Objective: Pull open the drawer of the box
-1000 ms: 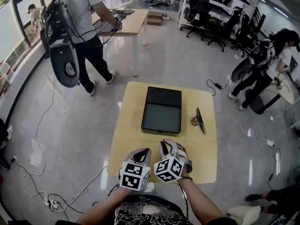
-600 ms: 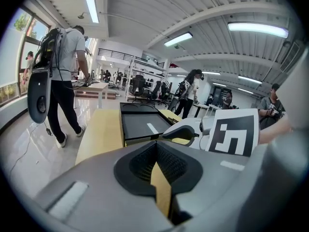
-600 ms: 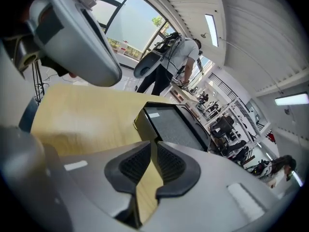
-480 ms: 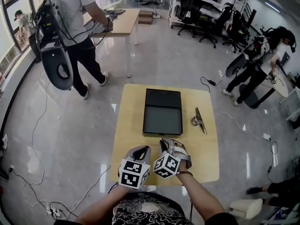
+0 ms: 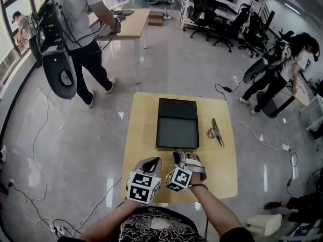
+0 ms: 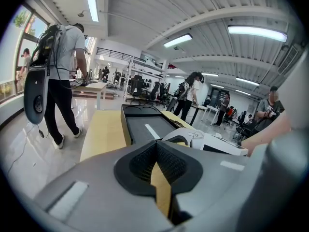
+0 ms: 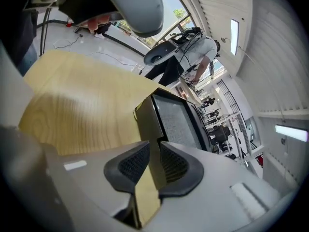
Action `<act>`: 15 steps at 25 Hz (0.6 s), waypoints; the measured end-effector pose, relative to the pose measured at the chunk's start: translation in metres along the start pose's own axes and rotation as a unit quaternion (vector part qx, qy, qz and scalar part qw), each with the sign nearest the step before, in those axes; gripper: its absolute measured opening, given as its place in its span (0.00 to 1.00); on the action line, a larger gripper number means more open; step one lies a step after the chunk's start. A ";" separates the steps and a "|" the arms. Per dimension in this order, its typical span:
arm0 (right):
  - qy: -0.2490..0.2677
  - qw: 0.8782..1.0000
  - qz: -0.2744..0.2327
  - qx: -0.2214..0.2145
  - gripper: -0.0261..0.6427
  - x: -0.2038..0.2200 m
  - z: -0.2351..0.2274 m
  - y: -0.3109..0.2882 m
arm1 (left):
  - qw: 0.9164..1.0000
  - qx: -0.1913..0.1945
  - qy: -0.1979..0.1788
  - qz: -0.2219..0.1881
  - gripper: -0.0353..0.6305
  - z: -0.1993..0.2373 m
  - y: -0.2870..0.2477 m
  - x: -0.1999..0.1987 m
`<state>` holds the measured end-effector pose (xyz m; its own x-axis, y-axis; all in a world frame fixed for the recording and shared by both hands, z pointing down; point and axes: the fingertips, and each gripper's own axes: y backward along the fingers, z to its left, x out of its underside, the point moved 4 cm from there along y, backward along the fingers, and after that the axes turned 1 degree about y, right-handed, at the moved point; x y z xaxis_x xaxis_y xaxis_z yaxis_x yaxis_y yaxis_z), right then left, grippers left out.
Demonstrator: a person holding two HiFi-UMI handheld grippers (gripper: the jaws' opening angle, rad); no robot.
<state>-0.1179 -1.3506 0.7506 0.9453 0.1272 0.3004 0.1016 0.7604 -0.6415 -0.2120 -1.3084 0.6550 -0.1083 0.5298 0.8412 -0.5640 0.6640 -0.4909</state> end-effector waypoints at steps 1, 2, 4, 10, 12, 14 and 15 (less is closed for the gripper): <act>0.006 1.000 0.001 0.001 0.13 -0.007 -0.003 -0.012 | 1.000 0.000 0.001 0.001 0.07 0.013 -0.005 -0.004; 0.011 1.000 0.003 0.001 0.13 -0.012 -0.005 -0.023 | 1.000 -0.001 0.001 0.001 0.07 0.024 -0.009 -0.007; 0.023 1.000 0.008 0.002 0.13 -0.012 -0.006 -0.034 | 1.000 -0.003 0.002 0.002 0.07 0.031 -0.016 -0.008; 0.064 0.997 0.016 0.030 0.15 -0.009 -0.008 -0.056 | 1.000 -0.006 0.004 0.007 0.07 0.041 -0.034 -0.010; 0.067 0.997 0.022 0.038 0.16 -0.013 -0.007 -0.061 | 1.000 -0.007 0.004 0.008 0.07 0.047 -0.034 -0.009; 0.068 0.997 0.026 0.041 0.16 -0.016 -0.004 -0.061 | 1.000 -0.008 0.005 0.008 0.07 0.050 -0.029 -0.005; 0.069 0.996 0.028 0.043 0.16 -0.018 -0.001 -0.061 | 1.000 -0.009 0.005 0.008 0.07 0.053 -0.026 -0.003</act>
<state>-0.1407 -1.3993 0.7837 0.9829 0.0869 0.1625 0.0263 0.8065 -0.5907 -0.2399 -1.3552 0.6772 -0.1089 0.5457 0.8309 -0.5481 0.6643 -0.5082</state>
